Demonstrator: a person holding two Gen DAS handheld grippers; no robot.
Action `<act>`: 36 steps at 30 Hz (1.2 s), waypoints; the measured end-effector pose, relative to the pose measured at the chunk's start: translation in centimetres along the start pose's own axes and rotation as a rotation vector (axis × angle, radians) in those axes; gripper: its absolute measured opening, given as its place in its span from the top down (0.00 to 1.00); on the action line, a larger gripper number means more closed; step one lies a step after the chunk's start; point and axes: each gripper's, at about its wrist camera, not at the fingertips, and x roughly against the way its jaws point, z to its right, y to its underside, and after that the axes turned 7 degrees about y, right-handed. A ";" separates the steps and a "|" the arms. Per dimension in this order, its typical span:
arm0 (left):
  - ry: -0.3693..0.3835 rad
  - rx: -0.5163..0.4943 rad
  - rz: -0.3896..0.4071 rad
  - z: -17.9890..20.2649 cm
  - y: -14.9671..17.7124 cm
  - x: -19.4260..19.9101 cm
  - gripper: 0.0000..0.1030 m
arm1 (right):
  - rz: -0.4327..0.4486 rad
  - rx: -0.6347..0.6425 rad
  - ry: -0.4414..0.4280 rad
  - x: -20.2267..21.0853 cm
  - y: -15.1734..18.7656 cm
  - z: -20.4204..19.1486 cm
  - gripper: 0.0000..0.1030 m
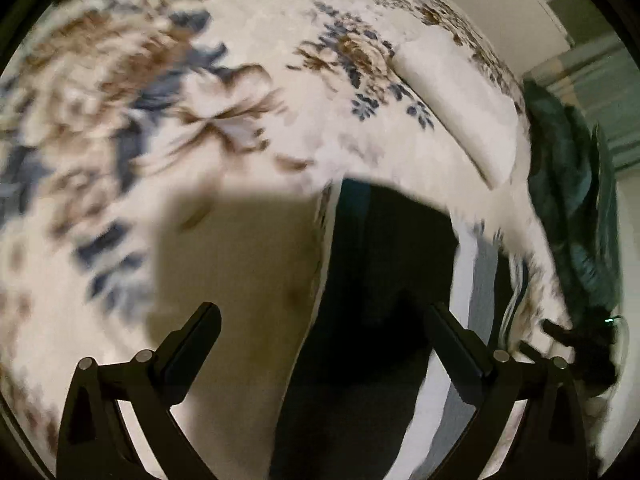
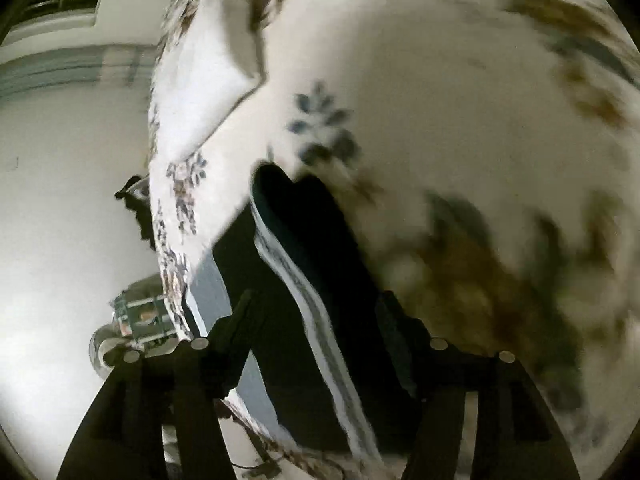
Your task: Fold small clothes
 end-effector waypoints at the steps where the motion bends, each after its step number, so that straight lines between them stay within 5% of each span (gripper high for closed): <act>1: 0.029 0.024 -0.008 -0.4 -1.0 -1.1 0.01 | -0.009 0.015 -0.007 -1.4 -1.5 -0.5 0.39; 3: 0.122 0.060 -0.019 -0.9 -2.4 -2.8 0.17 | -0.016 0.024 -0.040 -3.4 -3.1 -1.2 0.39; 5: 0.199 0.085 -0.031 -1.0 -3.2 -4.1 0.66 | -0.080 -0.009 -0.091 -5.7 -4.5 -1.4 0.39; 6: 0.208 0.087 -0.033 -1.0 -3.5 -4.3 0.69 | -0.109 -0.015 -0.119 -6.5 -4.8 -1.5 0.52; 7: 0.210 0.083 -0.022 -0.8 -3.6 -4.3 0.76 | -0.105 0.000 -0.116 -6.7 -4.8 -1.8 0.87; 8: 0.216 0.087 -0.013 -0.8 -3.6 -4.2 0.78 | -0.088 0.019 -0.086 -6.5 -5.0 -2.2 0.88; 11: 0.250 0.114 -0.014 -1.5 -3.8 -4.2 0.78 | 0.007 0.033 -0.019 -5.0 -5.6 -3.1 0.89; 14: 0.255 0.126 -0.036 -1.7 -3.9 -4.3 0.71 | -0.045 0.029 0.056 -6.3 -6.2 -3.4 0.85; 16: 0.246 0.121 -0.051 -1.3 -3.8 -3.4 0.60 | -0.080 -0.002 0.081 -5.7 -5.8 -3.4 0.56; 18: 0.219 0.083 -0.038 -0.6 -3.2 -1.4 0.56 | -0.067 -0.004 0.079 -2.8 -4.0 -2.7 0.39; 19: 0.208 0.071 -0.027 -0.5 -2.8 -0.6 0.40 | -0.058 0.004 0.093 -1.6 -3.3 -2.3 0.35; 20: 0.198 0.058 -0.005 -0.4 -2.0 0.6 0.33 | -0.042 0.019 0.114 0.2 -1.4 -1.9 0.35; 24: 0.115 0.055 0.024 -0.6 1.9 3.4 0.32 | -0.086 -0.039 0.136 3.1 4.8 1.7 0.35; 30: -0.082 0.006 0.002 0.2 8.8 4.7 0.32 | -0.119 -0.195 0.056 0.6 10.3 6.3 0.35; 32: -0.112 0.010 -0.024 0.3 10.3 4.2 0.32 | -0.075 -0.216 0.019 -0.1 10.6 6.6 0.50; 33: -0.113 0.020 -0.034 0.1 10.9 4.1 0.32 | -0.046 -0.214 0.019 0.1 10.7 6.6 0.93; 36: -0.105 0.062 -0.039 -0.3 11.4 4.0 0.32 | 0.023 -0.245 0.045 1.3 11.1 6.4 0.93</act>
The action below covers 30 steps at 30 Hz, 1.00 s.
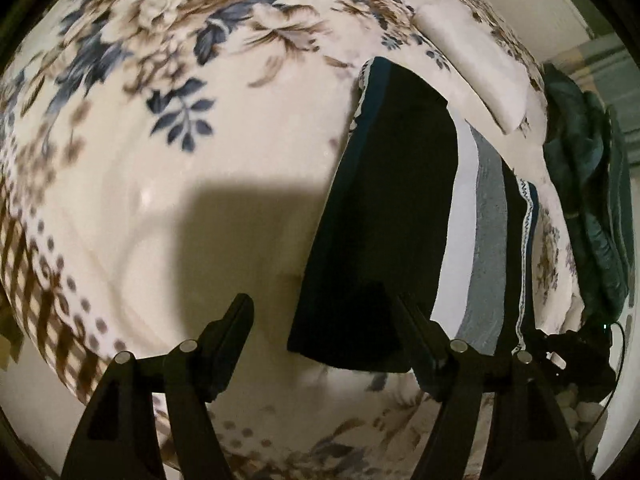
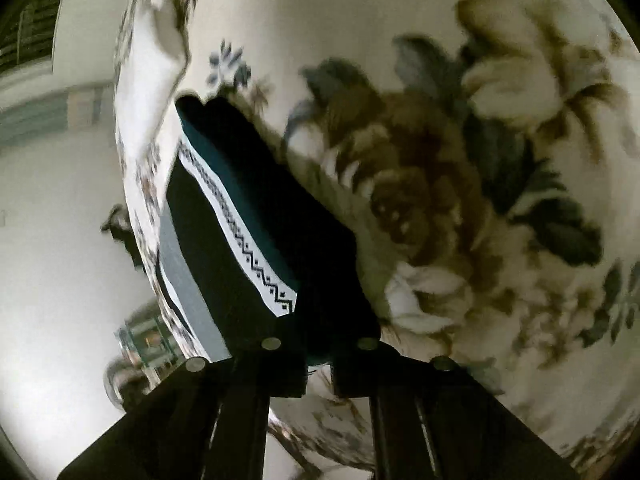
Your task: Fold small clothes
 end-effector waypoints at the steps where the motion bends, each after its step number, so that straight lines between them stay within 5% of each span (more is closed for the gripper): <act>1: 0.005 0.009 0.002 0.0 0.0 0.2 0.32 | 0.019 0.006 0.025 0.6 0.0 0.1 0.93; 5: 0.069 0.034 0.013 -0.5 -1.1 0.3 0.32 | -0.080 -0.001 0.031 -0.8 -1.0 1.8 0.86; 7: 0.119 0.041 0.011 -0.7 -1.9 0.2 0.32 | -0.136 0.048 0.024 -1.2 -2.1 1.6 0.40; 9: 0.181 0.035 0.019 -1.1 -3.1 -0.1 0.32 | -0.111 0.102 -0.019 -0.6 -3.3 1.2 0.16; 10: 0.228 0.034 0.023 -1.4 -3.9 -0.6 0.32 | -0.110 0.126 -0.064 -0.6 -4.0 0.9 0.14; 15: 0.471 0.101 -0.039 -3.1 -7.7 -5.5 0.24 | -0.242 0.261 -0.232 -5.4 -8.8 -1.3 0.14; 17: 0.514 0.115 -0.083 -3.1 -8.4 -7.5 0.22 | -0.311 0.296 -0.255 -7.9 -9.9 -2.1 0.12; 20: 0.559 0.063 -0.099 -1.7 -8.9 -8.8 0.13 | -0.391 0.371 -0.296 -9.9 -10.3 -3.9 0.09; 28: 0.590 -0.032 -0.119 1.8 -9.1 -10.5 0.11 | -0.492 0.467 -0.304 -12.8 -8.9 -8.3 0.10; 29: 0.614 -0.032 -0.111 1.8 -9.2 -10.3 0.11 | -0.491 0.467 -0.307 -12.8 -8.7 -8.5 0.14; 30: 0.635 -0.027 -0.099 1.9 -9.3 -10.1 0.16 | -0.474 0.462 -0.315 -12.7 -8.5 -8.7 0.29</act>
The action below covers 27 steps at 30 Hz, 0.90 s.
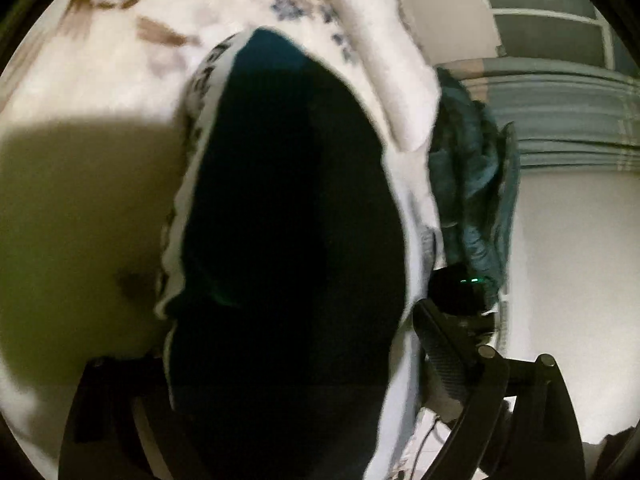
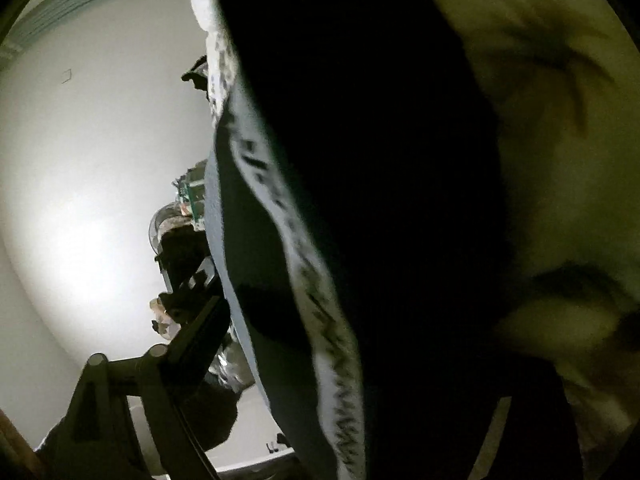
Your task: Fold small clothes
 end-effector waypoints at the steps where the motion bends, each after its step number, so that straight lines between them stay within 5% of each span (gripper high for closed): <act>1: 0.011 -0.002 0.009 0.2 -0.1 0.2 0.43 | 0.012 0.001 0.020 -0.3 -0.3 -0.3 0.51; 2: 0.001 -0.009 0.007 0.4 -0.2 0.3 0.63 | 0.025 0.005 0.040 -0.3 0.0 -0.3 0.57; 4: -0.018 -0.023 0.003 0.9 -0.4 0.6 0.68 | 0.070 0.003 0.041 -0.1 0.7 -0.7 0.68; 11: -0.026 -0.031 -0.056 2.8 -3.0 1.4 0.72 | 0.223 -0.061 0.047 1.2 3.3 -4.0 0.73; 17: -0.005 -0.134 -0.165 7.2 -9.7 1.5 0.72 | 0.380 -0.132 0.053 3.4 3.3 -8.6 0.73; 23: 0.004 -0.280 -0.227 14.5 -19.1 -0.5 0.71 | 0.538 -0.138 0.056 7.7 -1.2 -14.9 0.73; 27: -0.016 -0.354 -0.225 17.5 -25.8 -3.2 0.71 | 0.604 -0.134 0.056 10.6 -7.4 -17.5 0.73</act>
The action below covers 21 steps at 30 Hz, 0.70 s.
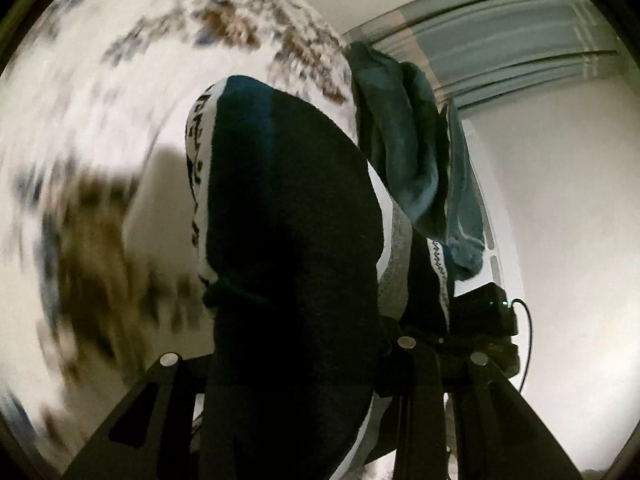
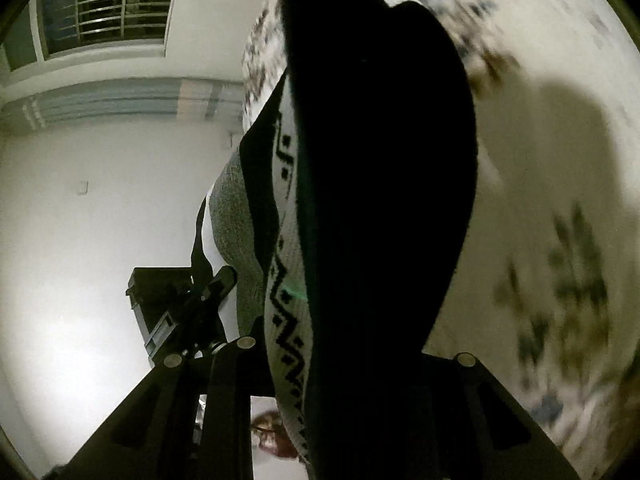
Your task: Fold small clothes
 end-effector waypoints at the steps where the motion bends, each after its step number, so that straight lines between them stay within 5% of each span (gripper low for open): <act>1: -0.010 -0.012 0.004 -0.2 -2.3 -0.6 0.71 | 0.007 -0.002 -0.002 -0.5 -1.4 -0.4 0.73; 8: -0.083 -0.043 -0.009 -4.2 -10.6 -5.1 0.71 | 0.016 -0.012 0.048 -5.6 -12.7 -0.4 0.73; 15: -0.153 -0.001 -0.060 -8.7 -13.0 -7.7 0.68 | -0.042 -0.004 0.152 -9.4 -16.3 0.6 0.73; 21: -0.332 -0.049 -0.052 -6.9 -12.5 -6.5 0.51 | -0.045 0.076 0.357 -9.6 -17.6 -2.5 0.43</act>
